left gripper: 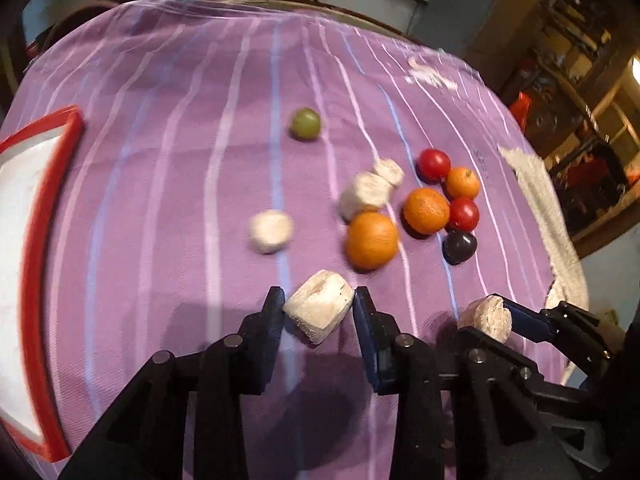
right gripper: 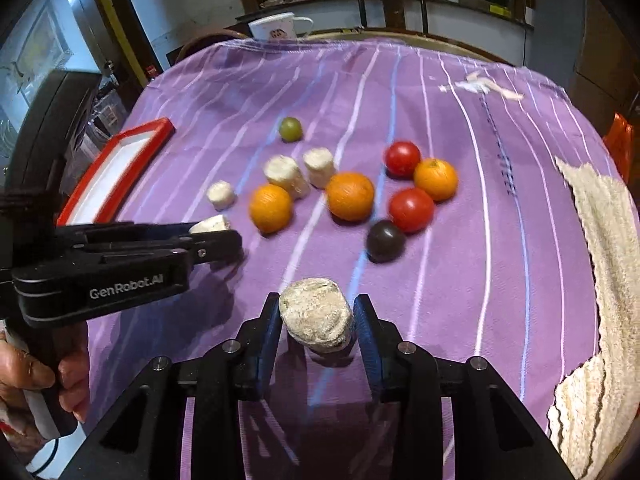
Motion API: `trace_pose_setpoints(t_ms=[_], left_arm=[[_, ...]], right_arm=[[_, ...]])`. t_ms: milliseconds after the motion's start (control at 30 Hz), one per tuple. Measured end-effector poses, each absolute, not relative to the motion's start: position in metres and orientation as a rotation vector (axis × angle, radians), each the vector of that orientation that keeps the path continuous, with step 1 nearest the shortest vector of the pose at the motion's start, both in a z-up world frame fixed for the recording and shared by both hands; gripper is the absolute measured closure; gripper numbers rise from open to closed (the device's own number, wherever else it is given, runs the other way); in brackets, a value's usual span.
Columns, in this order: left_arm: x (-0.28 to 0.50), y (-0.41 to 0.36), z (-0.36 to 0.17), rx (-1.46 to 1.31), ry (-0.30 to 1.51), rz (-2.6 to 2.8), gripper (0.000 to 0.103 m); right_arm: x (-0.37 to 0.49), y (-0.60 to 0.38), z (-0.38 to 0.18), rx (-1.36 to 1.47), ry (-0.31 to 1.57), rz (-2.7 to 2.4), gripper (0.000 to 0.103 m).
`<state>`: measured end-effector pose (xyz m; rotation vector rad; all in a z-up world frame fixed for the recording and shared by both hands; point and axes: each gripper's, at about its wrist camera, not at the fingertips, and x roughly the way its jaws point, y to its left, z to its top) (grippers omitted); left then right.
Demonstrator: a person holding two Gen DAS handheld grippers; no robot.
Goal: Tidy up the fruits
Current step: 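Carry both pieces into the red-rimmed tray and open both tools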
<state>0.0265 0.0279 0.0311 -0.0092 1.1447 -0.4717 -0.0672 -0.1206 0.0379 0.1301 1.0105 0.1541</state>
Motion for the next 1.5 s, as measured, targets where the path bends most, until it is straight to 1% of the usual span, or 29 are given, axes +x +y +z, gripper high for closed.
trace_pose_setpoints(t_ms=[100, 300, 433, 600, 800, 1000, 1033, 1067, 1133, 1167, 1333, 1500], left_arm=[[0.03, 0.063, 0.046, -0.058, 1.118, -0.436, 0.069], [0.059, 0.181, 0.07, -0.172, 1.079, -0.26, 0.069], [0.085, 0.244, 0.072, -0.171, 1.071, -0.151, 0.069], [0.137, 0.303, 0.055, -0.199, 1.104, -0.051, 0.069], [0.179, 0.327, 0.033, -0.22, 1.134, -0.01, 0.069], [0.196, 0.324, 0.022, -0.192, 1.141, -0.015, 0.068], [0.198, 0.325, 0.022, -0.188, 1.139, -0.017, 0.066], [0.199, 0.324, 0.023, -0.188, 1.138, -0.021, 0.059], [0.197, 0.327, 0.026, -0.201, 1.13, -0.028, 0.049], [0.196, 0.328, 0.028, -0.209, 1.123, -0.031, 0.047], [0.183, 0.336, 0.042, -0.256, 1.11, -0.018, 0.047], [0.153, 0.332, 0.064, -0.29, 1.076, -0.014, 0.045]], right_arm=[[-0.06, -0.098, 0.052, 0.127, 0.994, 0.186, 0.063], [-0.025, -0.027, 0.076, 0.135, 0.977, 0.327, 0.063], [0.008, 0.033, 0.086, 0.138, 0.961, 0.416, 0.063], [0.058, 0.11, 0.087, 0.076, 0.938, 0.447, 0.063], [0.113, 0.165, 0.066, 0.013, 0.967, 0.42, 0.063], [0.145, 0.178, 0.044, 0.013, 1.008, 0.395, 0.062], [0.148, 0.178, 0.043, 0.015, 1.01, 0.392, 0.062], [0.152, 0.18, 0.041, 0.017, 1.017, 0.388, 0.062], [0.156, 0.179, 0.039, 0.025, 1.022, 0.378, 0.062], [0.157, 0.179, 0.04, 0.03, 1.018, 0.375, 0.062], [0.157, 0.168, 0.046, 0.049, 1.006, 0.351, 0.06], [0.131, 0.138, 0.066, 0.085, 0.969, 0.322, 0.06]])
